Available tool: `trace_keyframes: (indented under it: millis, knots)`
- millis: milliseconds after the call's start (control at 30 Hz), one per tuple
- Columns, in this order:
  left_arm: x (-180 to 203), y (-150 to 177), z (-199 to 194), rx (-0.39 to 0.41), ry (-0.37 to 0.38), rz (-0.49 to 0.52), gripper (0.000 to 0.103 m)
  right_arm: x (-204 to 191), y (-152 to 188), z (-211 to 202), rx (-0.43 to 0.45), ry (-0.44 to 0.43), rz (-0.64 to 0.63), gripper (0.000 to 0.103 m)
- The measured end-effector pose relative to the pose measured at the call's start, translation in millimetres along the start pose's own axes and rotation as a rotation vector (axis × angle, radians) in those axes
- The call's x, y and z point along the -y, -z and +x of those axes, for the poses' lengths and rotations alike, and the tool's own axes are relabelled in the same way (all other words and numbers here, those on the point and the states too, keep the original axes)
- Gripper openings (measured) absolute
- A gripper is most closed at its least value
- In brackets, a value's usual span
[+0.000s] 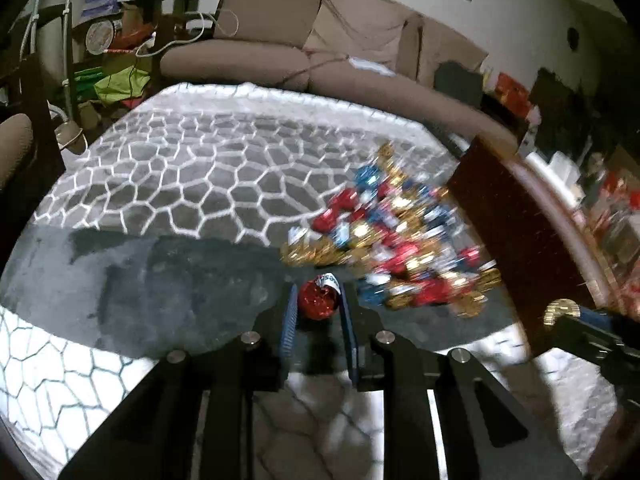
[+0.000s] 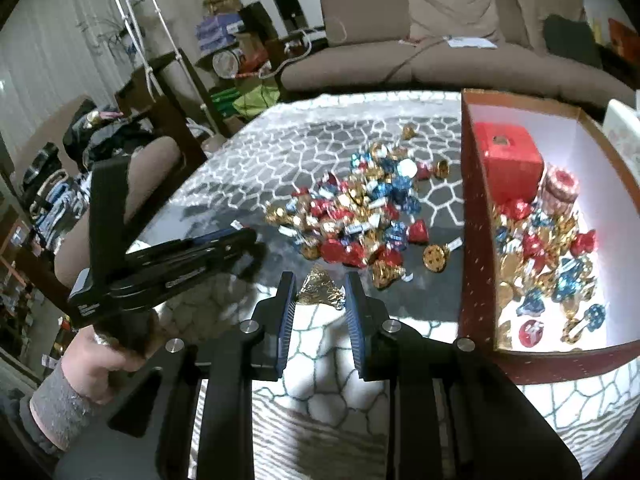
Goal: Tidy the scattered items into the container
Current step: 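Carry both chocolates over the white box and release them inside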
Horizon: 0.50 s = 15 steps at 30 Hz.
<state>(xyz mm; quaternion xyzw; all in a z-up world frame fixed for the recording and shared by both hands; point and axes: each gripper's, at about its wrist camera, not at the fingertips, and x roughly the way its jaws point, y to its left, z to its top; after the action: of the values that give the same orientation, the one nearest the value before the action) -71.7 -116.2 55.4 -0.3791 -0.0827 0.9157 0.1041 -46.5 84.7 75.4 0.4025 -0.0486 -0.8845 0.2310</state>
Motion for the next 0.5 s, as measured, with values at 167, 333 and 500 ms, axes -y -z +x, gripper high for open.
trace_keyframes:
  millis: [167, 333, 500]
  knots:
    - [47.9, -12.3, -39.4, 0.055, 0.026, 0.103, 0.022, -0.1, -9.4, -24.1, 0.036, 0.012, -0.024, 0.023]
    - [91.6, -23.3, -54.7, 0.068, 0.067, 0.155, 0.022, 6.9, -20.6, -52.5, 0.079, 0.038, -0.026, 0.023]
    - [132.3, -34.0, -54.5, 0.073, 0.116, 0.173, 0.022, 30.7, -34.9, -85.7, 0.122, 0.088, -0.011, 0.023]
